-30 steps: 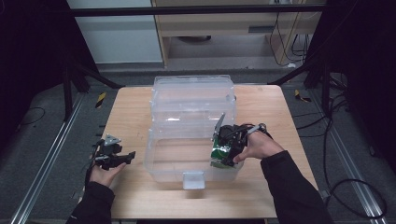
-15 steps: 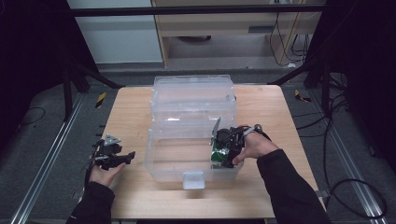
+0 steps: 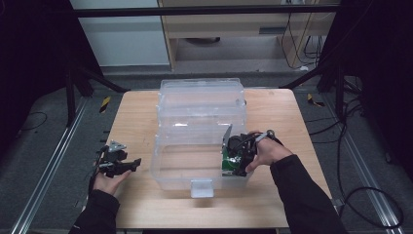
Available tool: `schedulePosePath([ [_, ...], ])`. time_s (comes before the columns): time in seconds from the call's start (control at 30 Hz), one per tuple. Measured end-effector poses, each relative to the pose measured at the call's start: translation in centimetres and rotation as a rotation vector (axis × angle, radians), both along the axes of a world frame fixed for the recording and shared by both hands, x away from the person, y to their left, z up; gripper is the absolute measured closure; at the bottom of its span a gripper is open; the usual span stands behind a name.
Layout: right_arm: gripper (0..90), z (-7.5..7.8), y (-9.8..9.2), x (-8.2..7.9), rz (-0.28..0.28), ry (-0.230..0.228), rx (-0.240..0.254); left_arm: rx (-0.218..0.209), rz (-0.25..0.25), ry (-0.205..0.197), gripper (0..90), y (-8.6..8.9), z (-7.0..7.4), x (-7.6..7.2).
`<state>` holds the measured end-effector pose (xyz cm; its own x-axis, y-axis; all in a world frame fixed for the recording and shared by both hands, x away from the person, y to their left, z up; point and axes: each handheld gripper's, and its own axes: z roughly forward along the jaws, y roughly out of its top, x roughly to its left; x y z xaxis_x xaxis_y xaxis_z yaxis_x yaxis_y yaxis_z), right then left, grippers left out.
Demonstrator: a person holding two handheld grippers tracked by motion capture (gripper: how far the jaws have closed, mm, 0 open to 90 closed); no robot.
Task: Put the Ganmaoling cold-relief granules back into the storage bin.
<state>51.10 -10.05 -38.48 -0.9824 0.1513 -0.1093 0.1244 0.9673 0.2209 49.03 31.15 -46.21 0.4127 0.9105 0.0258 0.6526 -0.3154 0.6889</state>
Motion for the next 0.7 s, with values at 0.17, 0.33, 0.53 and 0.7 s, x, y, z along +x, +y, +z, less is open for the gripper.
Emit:
schedulePosePath([
  [0.17,17.0,0.0,-0.1,0.02,0.012,0.001,0.003,0.004,-0.004,0.002,35.3,-0.06,-0.05,0.03],
  [0.33,17.1,0.02,-0.11,0.02,0.025,-0.004,0.0,0.007,-0.008,0.009,35.3,-0.1,-0.14,0.09],
  [0.53,17.1,0.48,-0.21,0.25,0.025,0.018,0.006,0.008,-0.008,0.01,35.3,-0.11,-0.19,0.12],
  [0.7,17.2,0.76,-0.29,0.19,0.022,0.022,0.007,0.008,-0.009,0.011,35.3,-0.13,-0.24,0.13],
])
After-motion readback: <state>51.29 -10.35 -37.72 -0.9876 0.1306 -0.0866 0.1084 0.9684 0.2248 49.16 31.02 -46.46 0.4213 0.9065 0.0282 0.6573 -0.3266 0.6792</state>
